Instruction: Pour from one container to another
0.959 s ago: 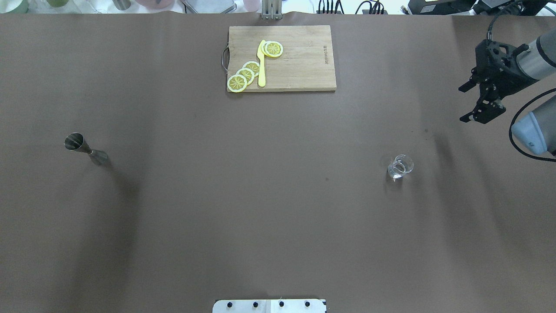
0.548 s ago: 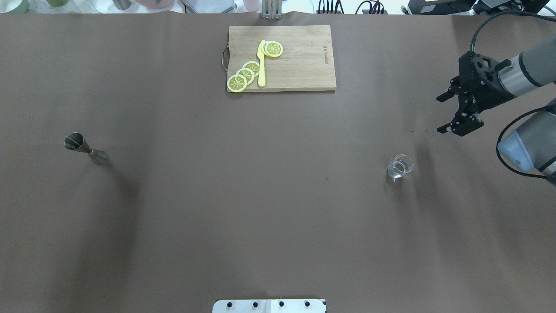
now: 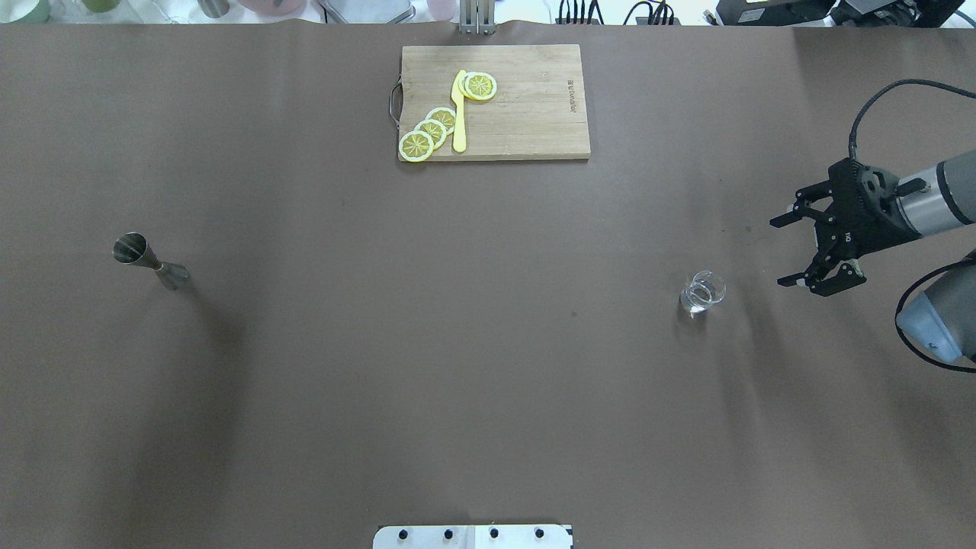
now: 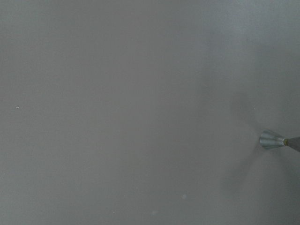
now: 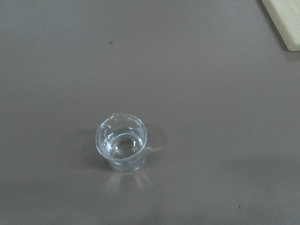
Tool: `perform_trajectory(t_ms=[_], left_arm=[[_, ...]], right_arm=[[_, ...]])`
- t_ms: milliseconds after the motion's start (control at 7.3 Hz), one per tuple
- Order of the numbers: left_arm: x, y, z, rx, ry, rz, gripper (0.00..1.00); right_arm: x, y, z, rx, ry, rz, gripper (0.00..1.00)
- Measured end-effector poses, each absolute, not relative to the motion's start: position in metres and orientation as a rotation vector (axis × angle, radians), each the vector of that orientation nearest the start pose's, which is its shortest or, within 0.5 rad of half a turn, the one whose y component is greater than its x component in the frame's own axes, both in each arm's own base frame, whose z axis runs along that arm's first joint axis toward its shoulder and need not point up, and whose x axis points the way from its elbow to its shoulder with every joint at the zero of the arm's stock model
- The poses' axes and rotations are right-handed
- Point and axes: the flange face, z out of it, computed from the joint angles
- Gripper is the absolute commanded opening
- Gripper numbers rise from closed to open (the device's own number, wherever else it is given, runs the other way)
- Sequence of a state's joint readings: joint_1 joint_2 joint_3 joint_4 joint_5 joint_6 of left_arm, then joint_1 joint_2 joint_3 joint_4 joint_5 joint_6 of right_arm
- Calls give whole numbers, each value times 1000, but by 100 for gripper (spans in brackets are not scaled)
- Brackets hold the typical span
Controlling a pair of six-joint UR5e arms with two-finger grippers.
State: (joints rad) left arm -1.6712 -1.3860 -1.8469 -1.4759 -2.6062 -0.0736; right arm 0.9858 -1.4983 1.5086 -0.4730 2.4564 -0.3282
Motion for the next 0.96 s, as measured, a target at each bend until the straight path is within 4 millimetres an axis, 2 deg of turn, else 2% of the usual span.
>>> perform_trajectory(t_ms=[274,959], left_arm=[[-83,-418,583,34,1044,-128,98],[-32,-433,550,202,1084,118,98]], right_arm=[[-249,-455,525,1014,-1000,-1289,100],[-267,-448,537,1062,-1013,-1323,99]])
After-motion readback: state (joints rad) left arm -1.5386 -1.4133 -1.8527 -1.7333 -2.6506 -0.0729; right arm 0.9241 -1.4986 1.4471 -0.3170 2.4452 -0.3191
